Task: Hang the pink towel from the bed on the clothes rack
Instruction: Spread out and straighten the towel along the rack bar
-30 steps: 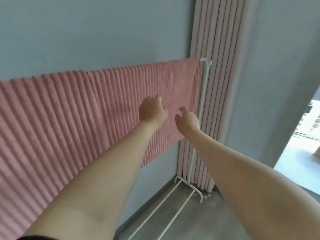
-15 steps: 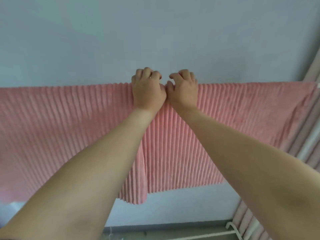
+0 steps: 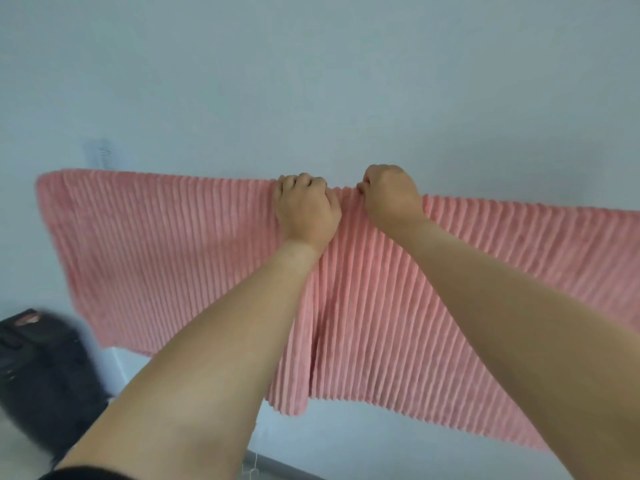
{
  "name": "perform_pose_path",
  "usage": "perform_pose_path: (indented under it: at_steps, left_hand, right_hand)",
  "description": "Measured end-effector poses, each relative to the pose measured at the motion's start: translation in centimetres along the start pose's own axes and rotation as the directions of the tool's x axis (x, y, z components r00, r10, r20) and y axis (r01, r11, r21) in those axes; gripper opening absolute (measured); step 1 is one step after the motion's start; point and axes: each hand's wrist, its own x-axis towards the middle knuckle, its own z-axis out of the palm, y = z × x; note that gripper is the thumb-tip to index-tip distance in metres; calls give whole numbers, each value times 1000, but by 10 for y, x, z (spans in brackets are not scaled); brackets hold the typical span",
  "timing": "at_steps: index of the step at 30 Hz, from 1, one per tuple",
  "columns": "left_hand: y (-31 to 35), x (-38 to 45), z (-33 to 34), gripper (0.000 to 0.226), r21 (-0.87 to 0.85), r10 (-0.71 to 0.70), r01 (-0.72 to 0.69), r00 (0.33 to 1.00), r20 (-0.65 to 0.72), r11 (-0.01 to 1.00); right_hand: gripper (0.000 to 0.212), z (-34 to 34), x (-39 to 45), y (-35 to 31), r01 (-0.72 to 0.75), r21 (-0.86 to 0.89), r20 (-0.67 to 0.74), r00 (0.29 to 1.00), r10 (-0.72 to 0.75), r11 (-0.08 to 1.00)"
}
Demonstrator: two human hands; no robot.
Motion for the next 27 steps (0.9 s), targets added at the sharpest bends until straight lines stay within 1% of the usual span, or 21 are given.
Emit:
perform_pose_path:
  at_steps: [3,7,11,13,15,16,18,19,20,22,23,25,27]
  left_hand:
    - [-2,3,-3,31,34,-45,45,999,3,998]
    - [7,5,-3,27,84,-106,103,994,30,991]
    - [27,4,-1,24,146,-189,179,980,64,973]
    - [36,3,-1,24,164,-222,207,972,77,964]
    - [40,1,-2,25,168,-229,214,970,78,962]
    - [44,0,-2,25,167,-215,200,974,77,965]
    - [46,-4,-2,28,149,-169,156,982,81,976]
    - [45,-6,-2,29,138,-143,131,987,79,982]
    - [42,-8,-2,30,128,-126,115,989,74,985]
    - [33,-11,-3,29,104,-111,103,992,67,989]
    - [29,-12,-4,29,91,-112,105,991,69,990]
    - [23,-11,-6,29,71,-114,109,991,73,991]
    - [24,-12,-6,28,65,-109,105,992,70,992]
  right_hand:
    - [21,-9,-5,17,83,-93,-38,995,-87,992]
    - [18,-27,-20,56,87,-124,-123,987,-102,988]
    - [18,-47,-31,89,12,-112,-178,983,-32,994]
    - [20,-54,-33,99,-32,-144,-180,984,6,989]
    - [22,-56,-34,93,-61,-166,-183,983,31,984]
    - [23,-57,-33,85,-54,-147,-187,982,25,988]
    - [27,-53,-29,59,27,-50,-163,986,-34,998]
    - [31,-50,-25,46,72,9,-113,991,-71,997]
    - [33,-44,-21,33,103,56,-32,994,-101,993]
    - [28,-36,-16,21,102,46,134,985,-108,994]
    - [23,-34,-14,22,92,24,168,981,-95,995]
    - [21,-33,-14,32,77,16,119,990,-78,997]
    - [23,-35,-14,45,75,4,69,995,-75,997]
